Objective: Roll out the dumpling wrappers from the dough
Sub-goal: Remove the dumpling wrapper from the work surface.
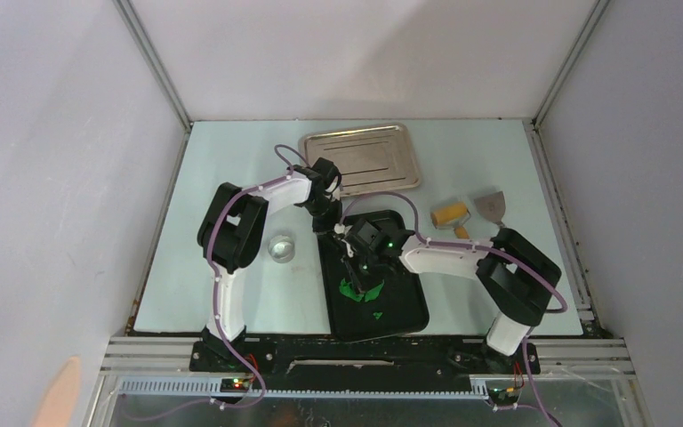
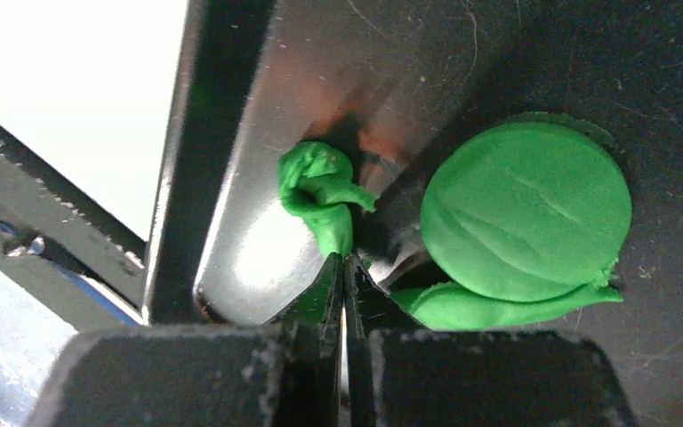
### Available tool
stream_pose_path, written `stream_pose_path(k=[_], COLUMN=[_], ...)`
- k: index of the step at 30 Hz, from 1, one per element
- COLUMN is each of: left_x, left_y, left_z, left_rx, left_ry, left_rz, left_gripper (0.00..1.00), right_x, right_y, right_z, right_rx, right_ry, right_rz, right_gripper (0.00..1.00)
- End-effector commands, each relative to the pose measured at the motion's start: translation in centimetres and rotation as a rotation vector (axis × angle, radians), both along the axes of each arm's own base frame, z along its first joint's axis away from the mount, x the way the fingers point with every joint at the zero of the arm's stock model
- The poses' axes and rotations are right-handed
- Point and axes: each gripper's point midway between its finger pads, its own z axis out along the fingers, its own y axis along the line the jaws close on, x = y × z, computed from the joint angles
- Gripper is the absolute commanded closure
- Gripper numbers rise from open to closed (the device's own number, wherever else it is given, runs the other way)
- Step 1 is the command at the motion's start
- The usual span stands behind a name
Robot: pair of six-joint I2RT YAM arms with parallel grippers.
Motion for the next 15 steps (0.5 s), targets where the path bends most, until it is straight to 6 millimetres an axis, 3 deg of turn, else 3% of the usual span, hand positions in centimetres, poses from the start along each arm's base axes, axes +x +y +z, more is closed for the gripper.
stream_pose_path(k=[1,4,15], left_x=[0.4,0.3,0.4], left_y=[2.1,2.2,2.2], left_z=[-2.8,-2.8,-2.7], left_rx=[0.104,0.106,0.106], left_ry=[-0.013,-0.013,-0.019], left_rz=[0.003,0.003,0.004], left_gripper=[0.78,0.78,0.78], right_x=[0.8,1.2,0.3], right_y=[1.0,-0.3,-5.0], right_z=[-0.6,-1.6,-2.1], right_rx=[-0.003,-0.045,-0.101], right_ry=[-0.014,-0.009,-0.009], right_rz=[0.007,-0.026,-0.088], right_gripper=[1.0,1.0,1.0])
